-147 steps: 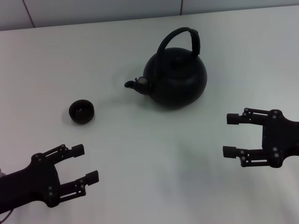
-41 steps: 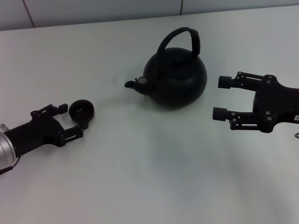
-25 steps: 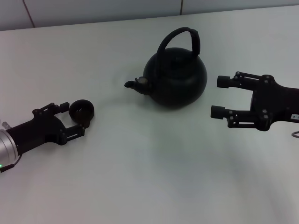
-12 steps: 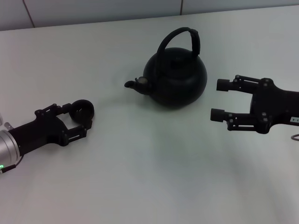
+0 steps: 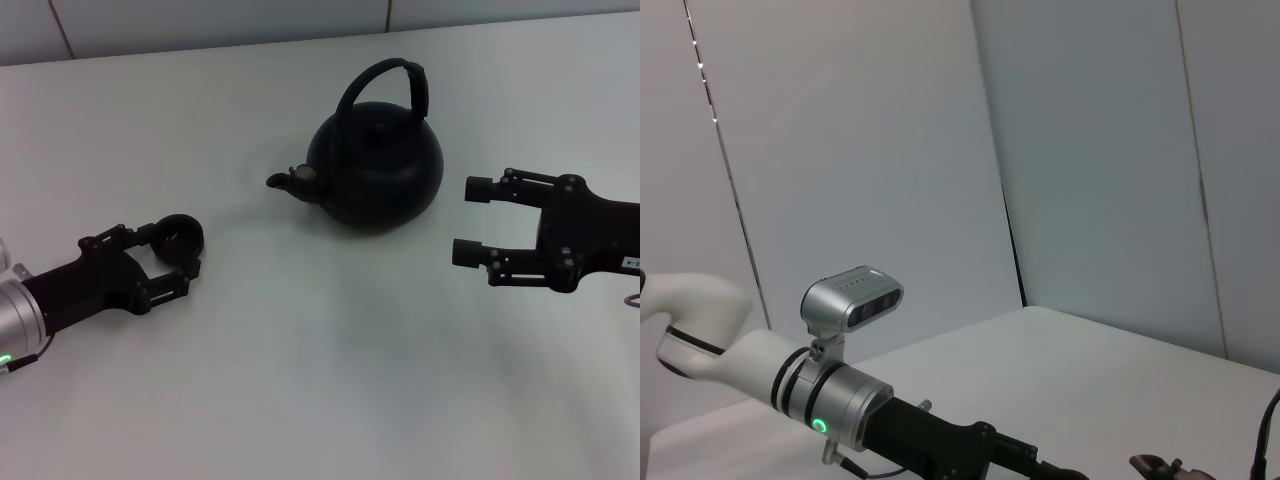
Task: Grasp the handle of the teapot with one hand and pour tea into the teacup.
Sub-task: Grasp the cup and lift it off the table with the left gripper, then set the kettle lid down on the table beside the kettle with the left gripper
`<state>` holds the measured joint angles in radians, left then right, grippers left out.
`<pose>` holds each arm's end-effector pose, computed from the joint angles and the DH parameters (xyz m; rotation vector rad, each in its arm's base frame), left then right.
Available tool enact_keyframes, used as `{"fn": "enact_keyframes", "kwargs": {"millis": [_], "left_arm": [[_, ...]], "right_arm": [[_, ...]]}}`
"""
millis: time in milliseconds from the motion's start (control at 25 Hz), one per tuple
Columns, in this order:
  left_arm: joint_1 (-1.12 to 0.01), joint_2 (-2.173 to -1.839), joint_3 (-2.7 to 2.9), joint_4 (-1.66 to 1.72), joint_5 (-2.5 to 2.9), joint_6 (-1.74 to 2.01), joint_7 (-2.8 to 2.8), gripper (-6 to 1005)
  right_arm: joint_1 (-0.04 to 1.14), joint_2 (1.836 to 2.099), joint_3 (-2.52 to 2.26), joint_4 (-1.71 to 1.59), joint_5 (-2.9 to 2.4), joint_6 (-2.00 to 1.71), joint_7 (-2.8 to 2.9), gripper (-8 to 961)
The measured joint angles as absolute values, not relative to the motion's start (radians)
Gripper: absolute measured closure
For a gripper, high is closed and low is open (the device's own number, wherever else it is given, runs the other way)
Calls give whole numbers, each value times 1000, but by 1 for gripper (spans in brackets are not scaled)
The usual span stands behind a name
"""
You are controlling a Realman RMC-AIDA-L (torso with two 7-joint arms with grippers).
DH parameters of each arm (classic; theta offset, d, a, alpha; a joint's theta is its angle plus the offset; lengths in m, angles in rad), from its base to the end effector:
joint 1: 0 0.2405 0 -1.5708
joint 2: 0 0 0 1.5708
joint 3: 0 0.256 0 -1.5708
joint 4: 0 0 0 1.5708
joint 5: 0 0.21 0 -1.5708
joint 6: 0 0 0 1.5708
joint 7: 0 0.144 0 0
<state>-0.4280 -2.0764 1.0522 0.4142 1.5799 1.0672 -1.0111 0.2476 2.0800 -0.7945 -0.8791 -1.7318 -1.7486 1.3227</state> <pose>-0.3177 0.3200 -0.0551 -2.4878 -0.5931 -0.4473 0.2799 0.2658 0.0407 -2.6362 0.4752 0.8946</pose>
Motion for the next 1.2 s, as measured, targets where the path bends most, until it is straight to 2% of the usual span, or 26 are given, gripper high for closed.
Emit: {"fn": "enact_keyframes", "kwargs": {"millis": [280, 1200], "left_arm": [[-431, -2077, 1077, 414, 1580, 1068, -1012, 338], [-414, -2071, 1101, 426, 1576, 1234, -1022, 351]], "right_arm": [[247, 2080, -795, -879, -1732, -1749, 1322, 146], [216, 2079, -785, -891, -1732, -1760, 1318, 146]]}}
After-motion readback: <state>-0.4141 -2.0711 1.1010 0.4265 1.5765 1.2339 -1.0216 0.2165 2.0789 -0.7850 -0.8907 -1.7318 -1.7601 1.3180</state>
